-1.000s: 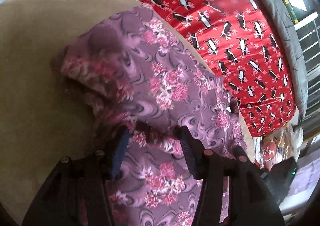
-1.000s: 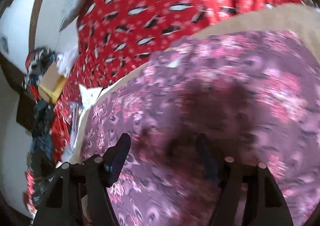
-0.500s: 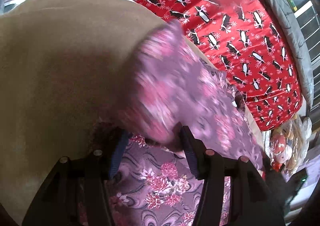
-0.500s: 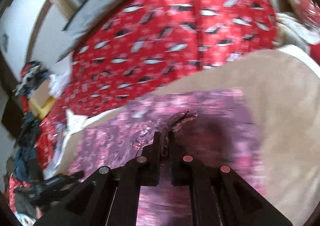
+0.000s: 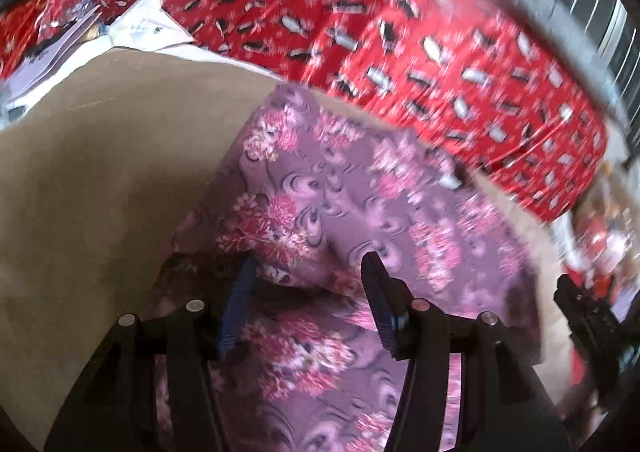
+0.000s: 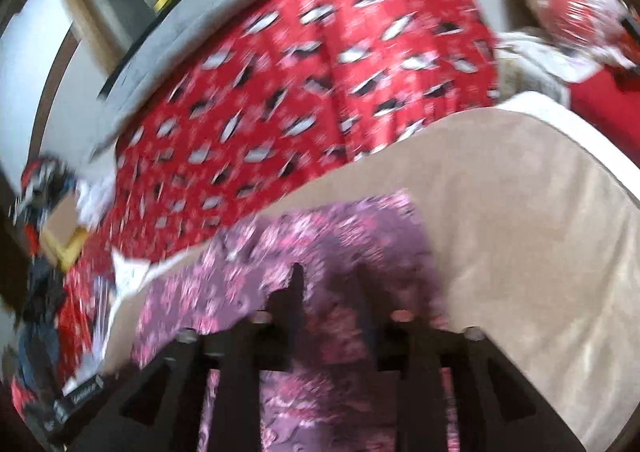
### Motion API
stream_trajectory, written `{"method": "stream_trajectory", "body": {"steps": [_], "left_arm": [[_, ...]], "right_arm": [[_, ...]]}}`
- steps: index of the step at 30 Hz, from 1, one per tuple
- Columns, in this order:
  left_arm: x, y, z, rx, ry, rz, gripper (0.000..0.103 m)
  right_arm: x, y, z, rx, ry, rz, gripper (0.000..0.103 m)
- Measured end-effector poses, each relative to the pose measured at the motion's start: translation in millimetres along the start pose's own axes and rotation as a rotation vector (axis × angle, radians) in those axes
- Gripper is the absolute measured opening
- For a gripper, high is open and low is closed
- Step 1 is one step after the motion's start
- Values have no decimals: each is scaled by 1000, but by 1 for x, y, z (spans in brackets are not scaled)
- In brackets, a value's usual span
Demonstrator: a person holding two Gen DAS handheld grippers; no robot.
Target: Fold small clothes
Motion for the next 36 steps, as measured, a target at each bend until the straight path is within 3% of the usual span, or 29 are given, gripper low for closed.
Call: {"method": "stream_trajectory", "body": {"steps": [3, 6, 9, 12, 14, 18, 21, 26, 32, 36], "left_arm": [[0, 24, 7, 34, -3, 62, 54], [4, 21, 5, 57, 18, 44, 54], [6, 22, 5, 62, 20, 45, 56], [5, 25, 2, 72, 31, 40, 57], [2, 26, -1, 84, 43, 39, 58], [-10, 24, 3, 65, 23, 110, 61], [-28, 15, 3, 26, 36, 211, 61], [-75, -8, 16, 53, 116, 339, 61], [-131, -46, 66, 93, 141, 435, 61], [-158, -79, 113, 103, 102, 445, 61]], "right_arm": [[-27, 48, -5, -58, -27, 211, 34], [-30, 35, 2, -101, -82, 147, 34], [-29, 18, 6, -62, -84, 87, 35], [-44, 41, -8, -108, -79, 223, 37], [-51, 36, -7, -102, -112, 219, 37], [-66, 18, -4, -133, -160, 318, 37], [-84, 3, -6, -152, -187, 412, 39], [-128, -17, -18, -194, -251, 526, 44], [-171, -52, -26, -207, -298, 598, 52], [-198, -86, -44, -188, -292, 609, 52]]}}
Point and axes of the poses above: each gripper's, at about its wrist camera, not at the fingertips, and y roughly the way its jaws point, z to its left, x to its top, the point moved 7 cm from there along y, roughly the way its jaws point, and after that the axes turned 13 degrees about z, right-handed, at the moved point
